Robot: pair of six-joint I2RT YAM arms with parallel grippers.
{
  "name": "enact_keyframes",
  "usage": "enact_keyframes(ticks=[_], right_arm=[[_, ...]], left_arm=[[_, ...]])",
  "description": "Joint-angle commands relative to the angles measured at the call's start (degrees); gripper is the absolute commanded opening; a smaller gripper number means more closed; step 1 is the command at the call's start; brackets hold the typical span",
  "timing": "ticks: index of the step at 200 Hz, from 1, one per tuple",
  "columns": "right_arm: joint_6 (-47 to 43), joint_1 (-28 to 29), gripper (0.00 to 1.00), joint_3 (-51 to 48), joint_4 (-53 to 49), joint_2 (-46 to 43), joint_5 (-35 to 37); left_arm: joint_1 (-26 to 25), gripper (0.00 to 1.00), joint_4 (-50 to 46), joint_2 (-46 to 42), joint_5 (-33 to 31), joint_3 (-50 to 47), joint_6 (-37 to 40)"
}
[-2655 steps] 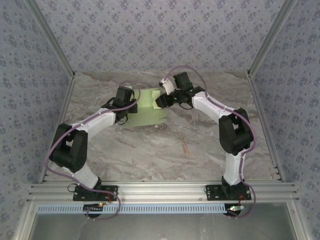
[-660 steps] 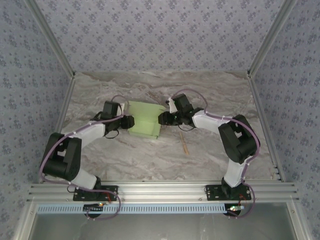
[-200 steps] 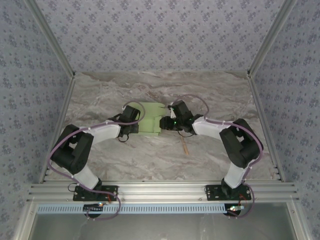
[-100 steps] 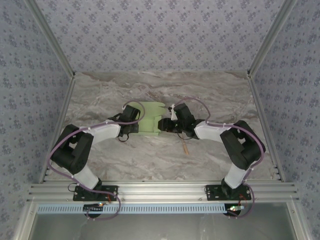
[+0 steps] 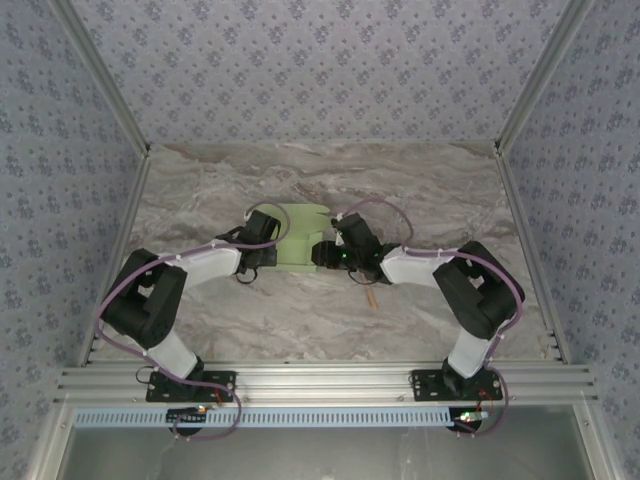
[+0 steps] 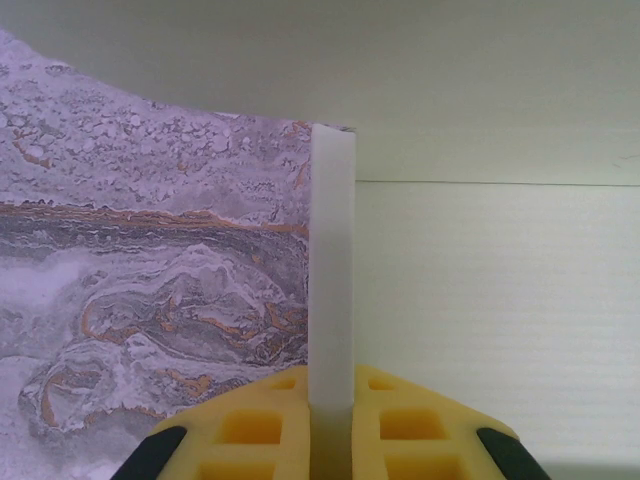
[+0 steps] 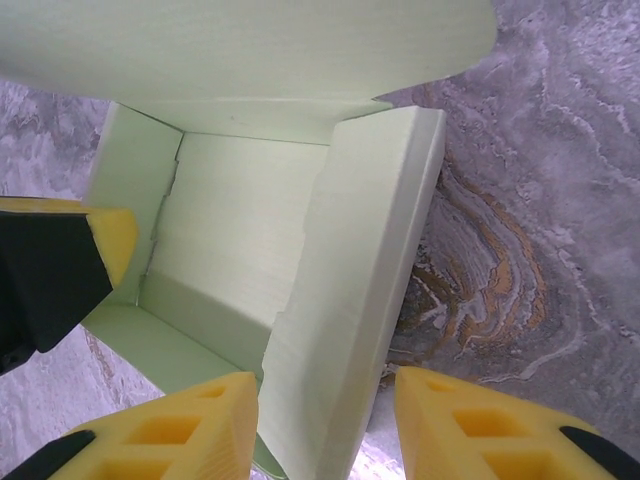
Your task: Fold the paper box
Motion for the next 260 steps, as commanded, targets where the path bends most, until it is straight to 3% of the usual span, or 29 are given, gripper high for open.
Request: enact_keyframes(ticks=[1,69,153,220,260], right_arm=[[0.25,0.66,0.41,0.40,0.85,1.76,2.22],[0.13,2.77,0.30,4.21,-3.25,3.83,7.53],[-2.84,6.81,0.26,15.62,-22.19,6.91,21.43],[-3.14,4.65,0.32,17.91,-23.96,7.64,19.90],[-5.52,5.26,0.25,19.54,-25.51,8.96,20.55]], left_arm=[[-0.20,0.10,-1.54,-1.74,0.10,0.91,-0.48],[-0.36,0.09,-1.45,-1.91,0.56,0.62,-0.68],[-2.17,0.09,-0.75,-1.98,0.93,0.49,-1.17],[-2.17,0.08,-0.78,-2.09,0.34,0.27,-0.73],[-2.15,0.08,-0.97,-1.90,0.54,0.54,-0.74]])
